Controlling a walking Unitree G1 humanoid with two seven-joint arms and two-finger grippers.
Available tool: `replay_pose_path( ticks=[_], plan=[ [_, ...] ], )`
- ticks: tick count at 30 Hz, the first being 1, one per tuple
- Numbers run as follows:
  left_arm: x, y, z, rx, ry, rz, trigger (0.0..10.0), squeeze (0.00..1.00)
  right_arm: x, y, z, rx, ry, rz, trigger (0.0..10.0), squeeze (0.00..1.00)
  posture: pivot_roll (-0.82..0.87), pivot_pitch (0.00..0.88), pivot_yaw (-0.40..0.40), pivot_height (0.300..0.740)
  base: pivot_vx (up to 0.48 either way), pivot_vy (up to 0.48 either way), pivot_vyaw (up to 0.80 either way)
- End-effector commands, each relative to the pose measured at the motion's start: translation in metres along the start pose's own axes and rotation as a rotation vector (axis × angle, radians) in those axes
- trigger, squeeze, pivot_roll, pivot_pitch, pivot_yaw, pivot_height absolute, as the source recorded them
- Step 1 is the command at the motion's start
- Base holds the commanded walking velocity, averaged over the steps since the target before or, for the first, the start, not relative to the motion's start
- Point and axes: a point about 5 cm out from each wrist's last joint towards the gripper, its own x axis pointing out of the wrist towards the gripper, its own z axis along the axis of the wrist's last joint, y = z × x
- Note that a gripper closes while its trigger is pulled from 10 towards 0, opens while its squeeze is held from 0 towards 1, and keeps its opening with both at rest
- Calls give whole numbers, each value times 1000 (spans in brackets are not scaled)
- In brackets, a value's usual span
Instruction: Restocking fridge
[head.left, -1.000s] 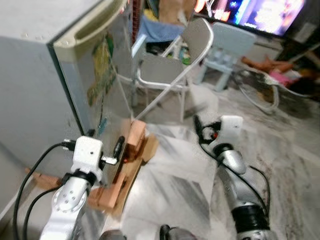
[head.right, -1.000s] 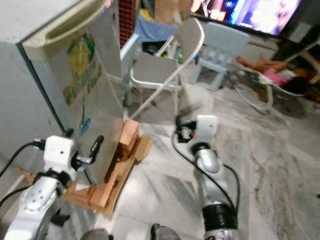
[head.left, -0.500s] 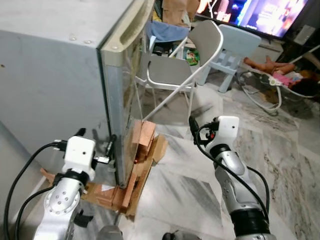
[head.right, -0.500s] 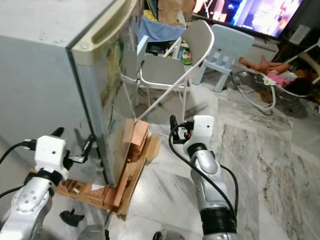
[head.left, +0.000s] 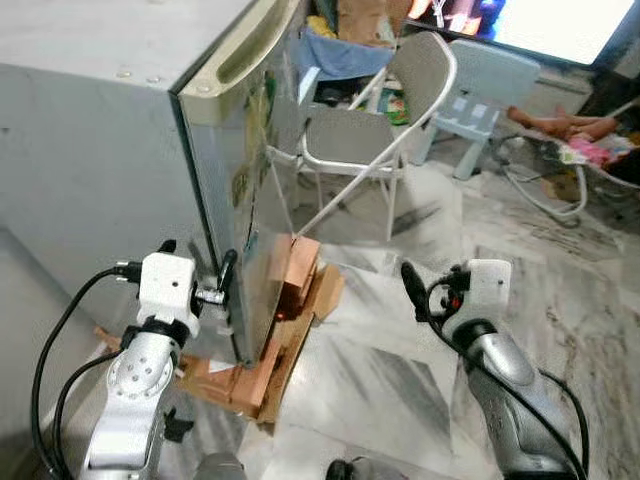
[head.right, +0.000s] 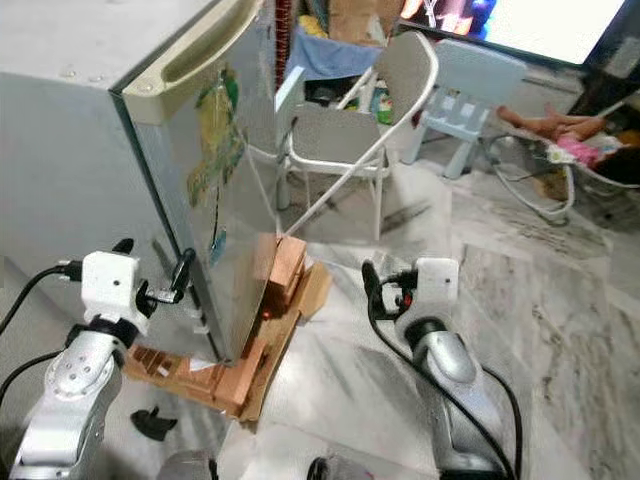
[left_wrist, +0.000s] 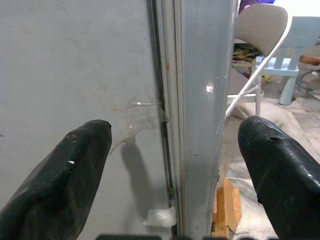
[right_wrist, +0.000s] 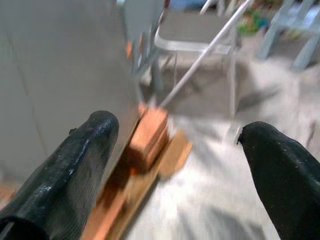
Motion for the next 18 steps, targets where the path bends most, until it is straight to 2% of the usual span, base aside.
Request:
replay_pose_path(
  ticks=[1, 3, 4, 11, 18],
  plan=[
    [3, 1, 2, 0, -13, -9, 10000, 0, -3, 2, 2, -1, 28, 43, 10000, 0, 136, 42, -101, 740, 0, 0, 0],
    [6, 1, 3, -4, -18, -18, 10000, 0, -6, 5, -4, 10, 69, 93, 10000, 0, 131, 40, -98, 740, 0, 0, 0],
    [9, 1, 5, -2, -25, -23, 10000, 0, -8, 11, -6, 7, 101, 156, 10000, 0, 126, 41, -95, 740, 0, 0, 0],
    [23, -5, 9, -7, -55, -51, 10000, 0, -12, 20, -2, 36, 116, 272, 10000, 0, 114, 40, -92, 740, 0, 0, 0],
    [25, -16, 14, -38, -68, -144, 10000, 0, -13, 12, -9, 23, 146, 252, 10000, 0, 110, 52, -96, 740, 0, 0, 0]
  ],
)
